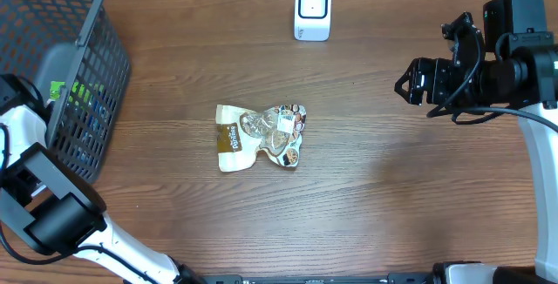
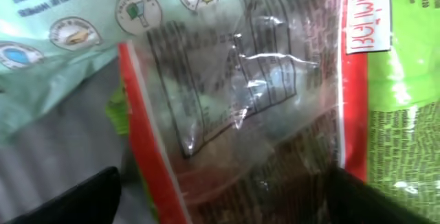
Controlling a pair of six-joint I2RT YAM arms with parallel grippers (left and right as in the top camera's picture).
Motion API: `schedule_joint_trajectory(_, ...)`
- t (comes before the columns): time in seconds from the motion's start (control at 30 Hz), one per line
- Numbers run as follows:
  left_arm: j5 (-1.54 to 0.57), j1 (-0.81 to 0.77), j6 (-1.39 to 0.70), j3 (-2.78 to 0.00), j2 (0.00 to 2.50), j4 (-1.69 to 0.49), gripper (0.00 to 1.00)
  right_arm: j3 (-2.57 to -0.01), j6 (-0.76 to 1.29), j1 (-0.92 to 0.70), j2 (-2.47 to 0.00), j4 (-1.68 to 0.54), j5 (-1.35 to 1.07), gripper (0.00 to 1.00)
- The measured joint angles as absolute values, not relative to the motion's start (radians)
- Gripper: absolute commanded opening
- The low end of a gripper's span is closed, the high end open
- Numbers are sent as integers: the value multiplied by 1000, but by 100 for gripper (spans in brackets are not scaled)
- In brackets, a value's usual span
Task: Scan the item barcode
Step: 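Reach the left gripper back into the basket toward the green bag, then grasp the green snack bag and place it beside the mushroom bag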
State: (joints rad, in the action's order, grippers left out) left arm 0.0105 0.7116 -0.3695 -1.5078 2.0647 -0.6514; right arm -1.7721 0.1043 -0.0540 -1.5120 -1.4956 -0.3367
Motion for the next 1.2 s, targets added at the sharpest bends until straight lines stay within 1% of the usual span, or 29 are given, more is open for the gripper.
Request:
schedule_joint_trajectory(0.03, 4, 710, -369, -1502, 2062, -643, 22, -1772, 104, -54, -1512, -1496, -337, 89)
schedule_joint_trajectory(0.07, -1, 707, -372, -1496, 2059, -637, 9, -1772, 104, -54, -1512, -1496, -337, 89)
schedule_joint_trajectory(0.1, -9, 703, -371, -1492, 2055, -635, 4, -1772, 105, -54, -1512, -1496, -336, 89)
schedule_joint_trajectory(0.37, -26, 693, -368, -1493, 2044, -661, 4, -1772, 104, -54, -1512, -1492, -336, 89)
schedule_joint_trajectory(0.57, -33, 693, -367, -1569, 2044, -831, 4, -1772, 104, -54, -1512, -1491, -337, 89)
schedule_joint_trajectory(0.73, -34, 693, -362, -1699, 2018, -951, 4, -1772, 104, -54, -1512, -1492, -336, 89)
schedule_joint_trajectory(0.97, -36, 693, -356, -1876, 1820, -996, 4, -1772, 104, -54, -1512, -1491, -337, 89)
schedule_joint_trajectory(1.2, -53, 653, -330, -1920, 1566, -1060, 4, -1772, 105, -54, -1512, -1491, -337, 89)
